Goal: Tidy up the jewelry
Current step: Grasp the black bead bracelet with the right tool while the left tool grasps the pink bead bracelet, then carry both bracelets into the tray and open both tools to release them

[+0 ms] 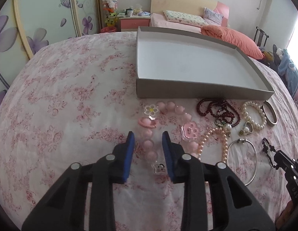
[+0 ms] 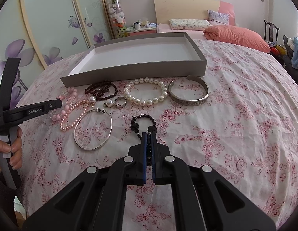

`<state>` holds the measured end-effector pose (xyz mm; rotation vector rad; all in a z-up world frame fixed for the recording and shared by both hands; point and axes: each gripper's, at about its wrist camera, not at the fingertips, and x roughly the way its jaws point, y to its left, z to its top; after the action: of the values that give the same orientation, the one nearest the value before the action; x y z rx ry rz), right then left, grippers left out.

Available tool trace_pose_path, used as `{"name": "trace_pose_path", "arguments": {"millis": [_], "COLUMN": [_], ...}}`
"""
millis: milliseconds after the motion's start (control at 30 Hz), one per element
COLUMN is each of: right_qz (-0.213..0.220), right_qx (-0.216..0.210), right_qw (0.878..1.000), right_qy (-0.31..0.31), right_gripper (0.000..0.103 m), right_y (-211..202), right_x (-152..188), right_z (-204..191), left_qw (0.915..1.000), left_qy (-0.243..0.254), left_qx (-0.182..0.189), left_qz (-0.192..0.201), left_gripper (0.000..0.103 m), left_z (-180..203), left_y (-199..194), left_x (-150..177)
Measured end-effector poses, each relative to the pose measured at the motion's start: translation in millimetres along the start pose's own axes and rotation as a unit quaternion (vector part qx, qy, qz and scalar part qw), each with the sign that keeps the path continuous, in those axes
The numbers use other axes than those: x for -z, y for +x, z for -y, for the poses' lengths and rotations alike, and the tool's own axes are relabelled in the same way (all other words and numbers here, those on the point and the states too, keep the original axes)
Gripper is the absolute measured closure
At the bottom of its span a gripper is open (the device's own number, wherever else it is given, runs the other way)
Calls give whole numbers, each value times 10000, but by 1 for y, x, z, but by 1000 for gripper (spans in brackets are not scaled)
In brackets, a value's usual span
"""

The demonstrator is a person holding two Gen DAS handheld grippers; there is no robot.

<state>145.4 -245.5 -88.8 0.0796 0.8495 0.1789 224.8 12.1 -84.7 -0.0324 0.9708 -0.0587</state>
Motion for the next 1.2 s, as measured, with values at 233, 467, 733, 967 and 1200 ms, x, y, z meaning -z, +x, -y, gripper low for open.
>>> {"name": "trace_pose_path", "arguments": {"millis": [233,467,733,967,1200], "right_qz": [96,351,747,1045,1241], "right_qx": [-23,-93,-233,-352,-445], "right_qw": [9999,9993,9969,9939,9912], "right_qy": [67,59,-26,-98,-120], "right_gripper": [98,98,98,98,98], "right_y": [-2,-14,-30,-40,-47], "right_x": [-2,-5,-14,-18,-23], "right_z": [3,2,-6,-12,-17], "left_qw": [9997,9998,9985,9944,9889], "left_qy": [195,179,71,67,133], "left_qx": [-106,-36,179,451,647], "left_qz": [41,71,508,957,1331], "left_gripper": [85,89,89,89,89], "left_z": [9,6,1,2,8], "left_y": [-3,-5,-32,-61,-84], "left_x": [8,10,15,15,15]}}
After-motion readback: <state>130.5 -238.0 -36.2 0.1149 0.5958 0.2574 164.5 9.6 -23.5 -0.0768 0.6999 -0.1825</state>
